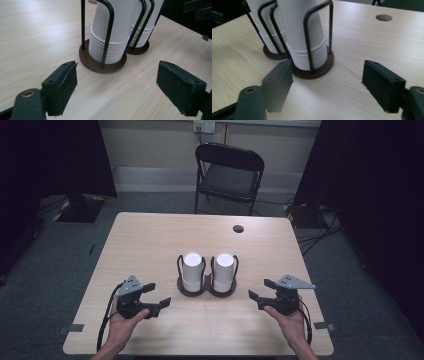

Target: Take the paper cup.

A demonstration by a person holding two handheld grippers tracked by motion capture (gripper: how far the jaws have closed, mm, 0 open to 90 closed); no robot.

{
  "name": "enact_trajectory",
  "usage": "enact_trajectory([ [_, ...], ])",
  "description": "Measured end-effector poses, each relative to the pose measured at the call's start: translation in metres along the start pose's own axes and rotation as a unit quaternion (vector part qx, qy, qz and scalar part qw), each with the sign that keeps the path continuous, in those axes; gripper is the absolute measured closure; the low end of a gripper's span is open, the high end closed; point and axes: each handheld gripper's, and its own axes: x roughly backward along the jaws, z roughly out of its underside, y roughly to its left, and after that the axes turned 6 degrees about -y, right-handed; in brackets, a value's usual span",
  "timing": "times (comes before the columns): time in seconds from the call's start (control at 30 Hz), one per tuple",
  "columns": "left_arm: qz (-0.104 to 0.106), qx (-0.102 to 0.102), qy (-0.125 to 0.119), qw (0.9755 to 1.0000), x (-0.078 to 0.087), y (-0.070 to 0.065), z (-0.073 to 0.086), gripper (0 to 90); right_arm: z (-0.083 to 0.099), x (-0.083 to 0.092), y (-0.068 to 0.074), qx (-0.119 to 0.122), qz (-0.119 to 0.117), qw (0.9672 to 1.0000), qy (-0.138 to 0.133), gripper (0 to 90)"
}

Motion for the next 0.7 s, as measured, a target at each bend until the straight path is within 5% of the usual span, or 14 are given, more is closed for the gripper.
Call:
enact_trajectory([
  [0.7, -0.003, -0.004, 0.015, 0.9999, -0.003, -0.001, 0.002, 18.4, -0.042, -0.015, 0.011, 0.014, -0.032, 0.9988, -0.034, 26.2],
])
